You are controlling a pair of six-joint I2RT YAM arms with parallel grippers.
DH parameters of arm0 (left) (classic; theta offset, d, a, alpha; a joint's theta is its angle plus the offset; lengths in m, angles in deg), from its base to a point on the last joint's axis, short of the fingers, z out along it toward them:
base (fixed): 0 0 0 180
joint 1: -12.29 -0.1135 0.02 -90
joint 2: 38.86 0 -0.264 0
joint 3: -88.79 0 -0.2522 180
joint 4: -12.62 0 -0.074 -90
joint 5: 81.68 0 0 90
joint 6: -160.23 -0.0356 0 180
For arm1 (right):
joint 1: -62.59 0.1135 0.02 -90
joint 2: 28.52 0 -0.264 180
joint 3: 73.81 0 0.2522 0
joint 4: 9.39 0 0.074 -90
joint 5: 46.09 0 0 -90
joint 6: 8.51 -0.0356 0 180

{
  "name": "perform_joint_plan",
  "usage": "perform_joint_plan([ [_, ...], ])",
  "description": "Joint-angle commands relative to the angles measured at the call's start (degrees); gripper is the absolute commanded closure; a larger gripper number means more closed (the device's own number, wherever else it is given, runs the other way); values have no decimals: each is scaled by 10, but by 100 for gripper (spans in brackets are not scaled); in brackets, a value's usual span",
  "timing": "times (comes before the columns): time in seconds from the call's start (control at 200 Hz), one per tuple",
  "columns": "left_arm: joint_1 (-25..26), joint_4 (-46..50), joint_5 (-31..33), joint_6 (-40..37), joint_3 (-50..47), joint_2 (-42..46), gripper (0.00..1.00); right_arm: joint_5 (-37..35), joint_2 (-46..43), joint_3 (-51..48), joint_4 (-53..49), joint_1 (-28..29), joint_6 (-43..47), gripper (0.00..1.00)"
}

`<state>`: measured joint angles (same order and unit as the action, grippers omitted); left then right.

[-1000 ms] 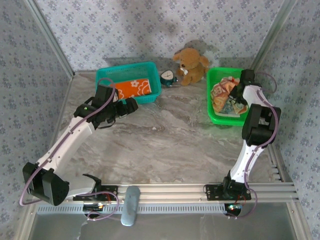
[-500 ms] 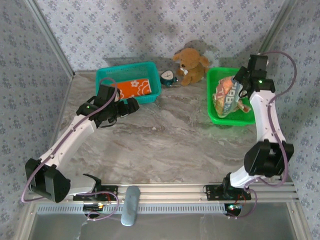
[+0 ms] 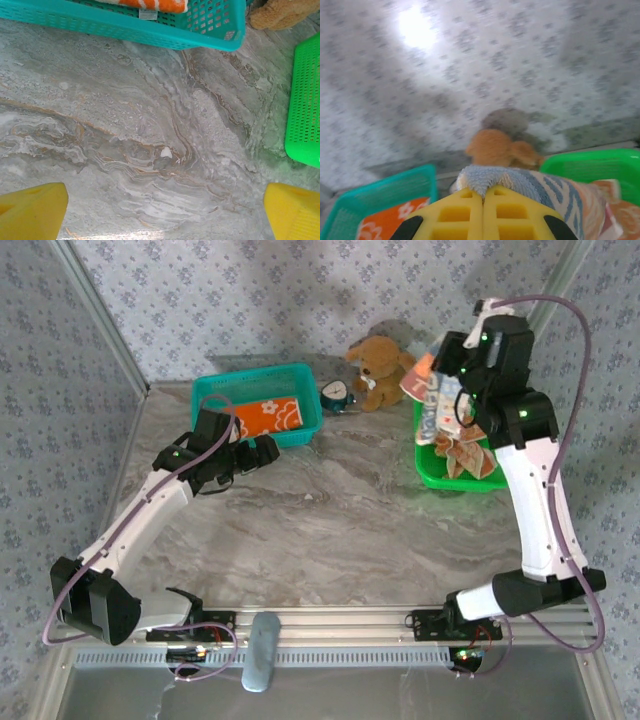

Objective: Fold and stack the towels

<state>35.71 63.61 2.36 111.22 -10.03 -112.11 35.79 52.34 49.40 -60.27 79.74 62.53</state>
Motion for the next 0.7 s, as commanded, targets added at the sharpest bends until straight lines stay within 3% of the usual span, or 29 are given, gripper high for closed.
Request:
perform_joint_plan([
  [0.0,-9,1,-3,-12,-8,22,1,6,-3,1,-36,65,-34,100],
  [0.11,-15,5,1,-13,-17,34,1,22,-15,-59,-19,118,-97,100],
  [0.24,-23,10,0,-13,-21,38,1,48,-13,-149,32,143,-145,100],
  [0.41,-22,9,-2,-13,-29,34,0,86,27,-233,95,120,-149,100],
  [0.555,-21,5,-13,-7,-43,24,1,127,112,-243,128,61,-122,100],
  [0.6,-19,3,-13,-6,-48,21,1,131,141,-239,128,46,-110,93],
  [0.665,-16,-2,-12,-7,-55,18,1,139,176,-227,114,29,-89,54],
  [0.695,-14,-3,-13,-6,-59,15,1,140,188,-220,102,24,-82,43],
])
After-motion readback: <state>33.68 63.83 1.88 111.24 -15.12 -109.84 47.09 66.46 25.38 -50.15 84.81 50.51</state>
